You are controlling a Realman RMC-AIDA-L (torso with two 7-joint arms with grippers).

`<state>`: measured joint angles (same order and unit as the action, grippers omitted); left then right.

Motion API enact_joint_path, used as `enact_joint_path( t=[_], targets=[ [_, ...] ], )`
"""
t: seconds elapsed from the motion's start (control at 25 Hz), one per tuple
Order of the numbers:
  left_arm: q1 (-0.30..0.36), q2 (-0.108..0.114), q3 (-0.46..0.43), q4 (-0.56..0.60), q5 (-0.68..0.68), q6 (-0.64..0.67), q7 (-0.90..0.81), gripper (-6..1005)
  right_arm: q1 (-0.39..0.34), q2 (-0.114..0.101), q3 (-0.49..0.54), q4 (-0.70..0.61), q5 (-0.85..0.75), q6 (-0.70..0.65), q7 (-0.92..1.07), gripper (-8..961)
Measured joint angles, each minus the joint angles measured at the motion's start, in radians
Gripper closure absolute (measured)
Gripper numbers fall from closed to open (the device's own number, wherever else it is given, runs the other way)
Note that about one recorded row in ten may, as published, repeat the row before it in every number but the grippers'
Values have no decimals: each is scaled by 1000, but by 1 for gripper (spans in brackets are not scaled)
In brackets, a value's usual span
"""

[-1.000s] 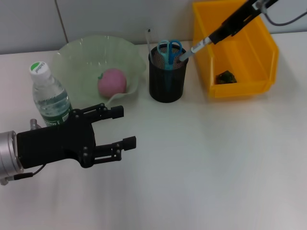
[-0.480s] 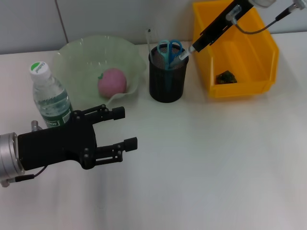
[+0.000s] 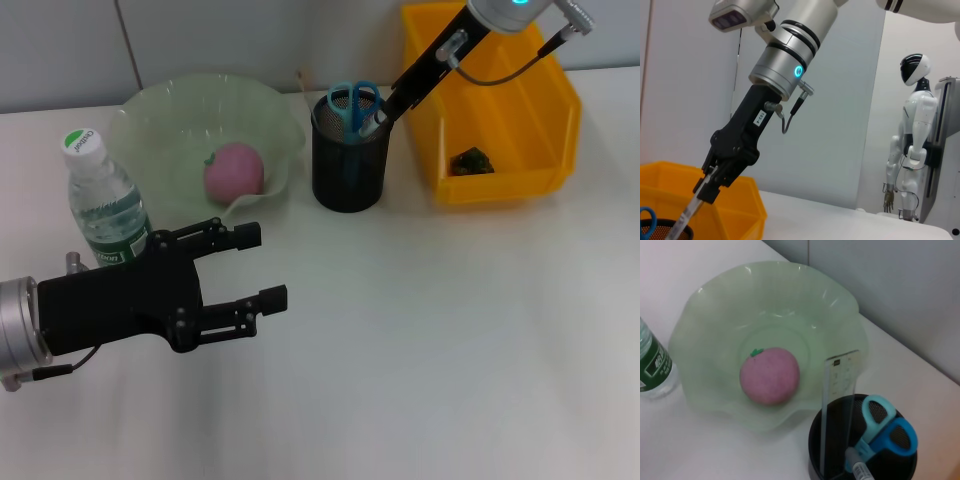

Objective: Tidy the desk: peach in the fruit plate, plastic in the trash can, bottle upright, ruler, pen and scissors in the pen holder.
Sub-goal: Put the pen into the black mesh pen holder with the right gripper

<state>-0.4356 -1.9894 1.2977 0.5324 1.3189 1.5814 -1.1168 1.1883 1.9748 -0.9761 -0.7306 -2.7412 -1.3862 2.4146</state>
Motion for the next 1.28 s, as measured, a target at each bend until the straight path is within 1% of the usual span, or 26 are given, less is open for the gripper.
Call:
enact_joint_path(
  t=[0.2,0.36,0.64,0.76,0.84,0.88,0.96,1.04,1.08,1.12,1.16,1.28],
  targets=[
    [0,-1,0,0,-3,0,0,215,6,7,-3,21,0,28,0,815],
    [0,0,0,0,-3,0,0,215,6,9,-11,22,-11,32,17,776],
    [0,2,0,0,-4,0,0,214,5,26,-12,-4,-39,34,35,709],
    [0,2,0,0,-4,0,0,214,-5,36,-13,-35,-40,31,34,597],
    [0,3,0,-1,-3,1,0,214,-22,48,-13,-78,-39,25,34,523],
    [1,3,0,-2,-3,1,0,214,-41,60,-13,-114,-37,23,32,486],
    [1,3,0,-2,-3,1,0,214,-92,86,-13,-207,-31,14,28,450],
    [6,2,-6,-3,-5,2,0,214,-157,106,-25,-313,2,10,26,414],
    [9,1,-15,-3,-3,4,0,214,-189,109,-35,-352,31,9,25,396],
    [10,-1,-19,-3,-2,5,0,214,-270,108,-63,-425,146,7,22,396],
    [10,-1,-19,-3,-2,5,0,214,-270,108,-63,-425,146,7,22,396],
    [14,-2,-23,-7,-3,7,0,214,-420,104,-87,-533,356,10,-39,395]
  ],
)
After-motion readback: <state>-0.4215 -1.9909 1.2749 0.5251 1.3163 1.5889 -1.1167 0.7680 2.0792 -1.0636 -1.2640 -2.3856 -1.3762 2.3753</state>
